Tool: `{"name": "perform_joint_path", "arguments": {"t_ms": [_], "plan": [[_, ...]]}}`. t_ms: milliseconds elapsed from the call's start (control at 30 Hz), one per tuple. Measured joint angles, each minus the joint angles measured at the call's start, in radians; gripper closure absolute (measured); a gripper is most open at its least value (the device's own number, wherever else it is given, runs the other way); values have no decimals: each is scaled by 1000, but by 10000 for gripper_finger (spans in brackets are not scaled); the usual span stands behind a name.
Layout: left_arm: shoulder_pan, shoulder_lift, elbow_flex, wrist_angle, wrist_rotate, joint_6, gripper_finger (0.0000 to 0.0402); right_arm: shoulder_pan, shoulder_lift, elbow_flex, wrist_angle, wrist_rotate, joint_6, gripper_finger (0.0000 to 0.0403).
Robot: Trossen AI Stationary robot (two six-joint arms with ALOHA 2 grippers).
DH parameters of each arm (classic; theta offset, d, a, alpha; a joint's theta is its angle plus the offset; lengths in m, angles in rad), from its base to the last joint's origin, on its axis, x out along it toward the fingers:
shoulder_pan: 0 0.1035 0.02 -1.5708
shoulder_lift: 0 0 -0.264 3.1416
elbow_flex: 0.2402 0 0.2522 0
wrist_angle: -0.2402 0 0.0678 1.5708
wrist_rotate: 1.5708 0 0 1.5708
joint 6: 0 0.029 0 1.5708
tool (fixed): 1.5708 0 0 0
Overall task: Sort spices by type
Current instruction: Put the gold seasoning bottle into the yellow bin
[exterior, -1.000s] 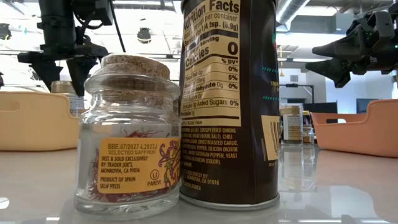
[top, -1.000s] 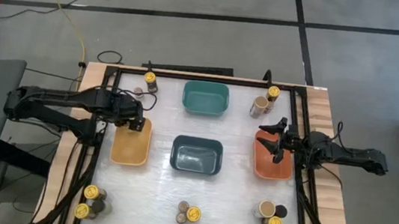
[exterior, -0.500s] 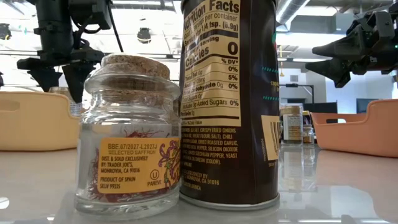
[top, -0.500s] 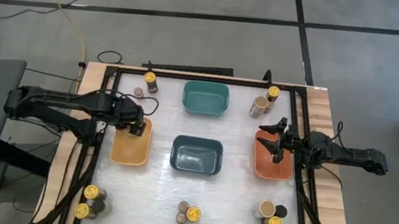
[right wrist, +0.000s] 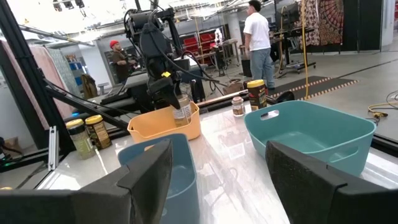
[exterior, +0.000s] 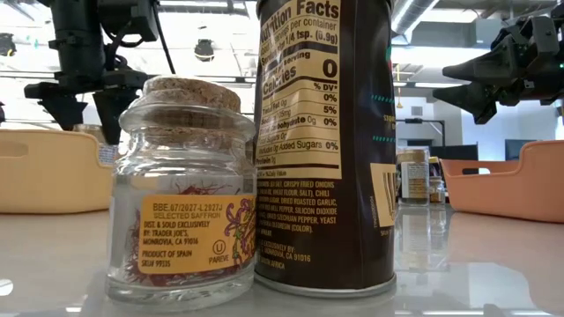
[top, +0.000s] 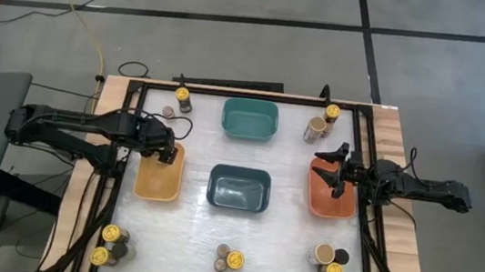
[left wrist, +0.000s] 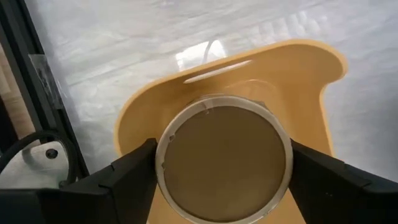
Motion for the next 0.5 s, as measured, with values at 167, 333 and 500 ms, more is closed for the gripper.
{"name": "perform_joint_path", "arguments": {"t_ms": [167,333,500], "plan": [[0,0,0,8,4,5,87,0,0,0,0,0,0,117],[0,0,0,10,16,5,87,0,0,0,0,0,0,117],[0,0,0,14,16,5,87,0,0,0,0,0,0,117]]}}
